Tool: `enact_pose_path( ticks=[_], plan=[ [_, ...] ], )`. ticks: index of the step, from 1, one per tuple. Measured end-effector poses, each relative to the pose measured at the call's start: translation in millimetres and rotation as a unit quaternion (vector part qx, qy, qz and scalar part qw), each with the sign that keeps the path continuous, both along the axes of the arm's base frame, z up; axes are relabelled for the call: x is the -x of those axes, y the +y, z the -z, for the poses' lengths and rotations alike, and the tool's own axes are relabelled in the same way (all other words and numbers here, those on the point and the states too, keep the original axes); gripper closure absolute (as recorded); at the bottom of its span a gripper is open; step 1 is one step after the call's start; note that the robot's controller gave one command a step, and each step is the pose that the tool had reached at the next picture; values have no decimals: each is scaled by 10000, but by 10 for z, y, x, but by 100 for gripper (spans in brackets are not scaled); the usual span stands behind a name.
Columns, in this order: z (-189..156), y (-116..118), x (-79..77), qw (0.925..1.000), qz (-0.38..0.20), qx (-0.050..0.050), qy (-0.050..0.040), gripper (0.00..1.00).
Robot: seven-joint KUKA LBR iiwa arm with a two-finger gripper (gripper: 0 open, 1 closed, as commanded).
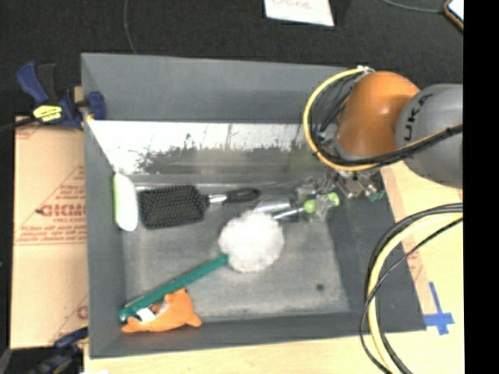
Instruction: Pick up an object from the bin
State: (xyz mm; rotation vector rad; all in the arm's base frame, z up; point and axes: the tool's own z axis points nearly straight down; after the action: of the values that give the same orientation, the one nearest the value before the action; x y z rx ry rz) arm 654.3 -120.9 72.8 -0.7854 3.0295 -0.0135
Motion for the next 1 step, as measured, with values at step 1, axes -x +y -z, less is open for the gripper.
enact_pose_path(
  ticks=[1],
  plan=[
    [-103, -3, 13, 10000, 5, -2, 16, 100]
  ],
)
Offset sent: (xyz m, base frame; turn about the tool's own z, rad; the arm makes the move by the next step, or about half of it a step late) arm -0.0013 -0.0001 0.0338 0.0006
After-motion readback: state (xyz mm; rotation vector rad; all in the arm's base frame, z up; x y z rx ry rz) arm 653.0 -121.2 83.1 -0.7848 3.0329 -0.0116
